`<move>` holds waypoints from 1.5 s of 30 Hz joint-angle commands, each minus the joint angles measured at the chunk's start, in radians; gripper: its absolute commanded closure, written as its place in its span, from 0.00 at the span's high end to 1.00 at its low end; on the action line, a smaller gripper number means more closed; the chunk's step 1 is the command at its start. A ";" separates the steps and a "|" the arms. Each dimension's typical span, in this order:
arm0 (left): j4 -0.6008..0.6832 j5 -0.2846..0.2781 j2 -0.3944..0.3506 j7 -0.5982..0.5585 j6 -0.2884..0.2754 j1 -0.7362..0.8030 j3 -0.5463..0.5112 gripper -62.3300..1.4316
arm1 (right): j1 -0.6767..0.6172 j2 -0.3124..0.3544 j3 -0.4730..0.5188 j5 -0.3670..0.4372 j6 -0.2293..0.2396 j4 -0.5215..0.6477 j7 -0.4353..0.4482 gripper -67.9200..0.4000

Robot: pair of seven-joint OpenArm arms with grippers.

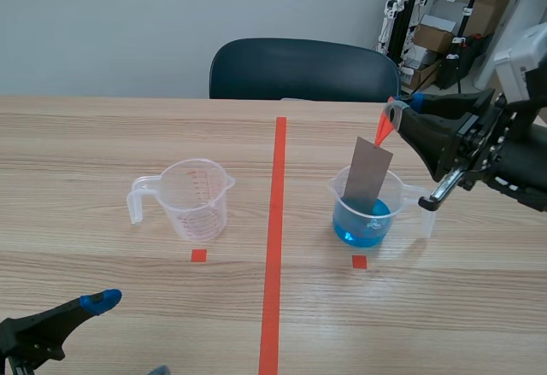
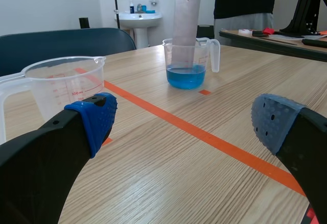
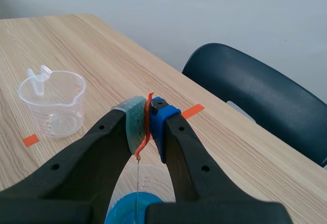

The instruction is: Do the redox reaction experiment. raise the plate out of the solution

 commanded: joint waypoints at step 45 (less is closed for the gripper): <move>0.267 -0.150 -0.366 -0.046 -0.021 0.086 -0.003 0.51 | 0.012 0.272 0.007 0.200 0.110 0.104 0.166 0.01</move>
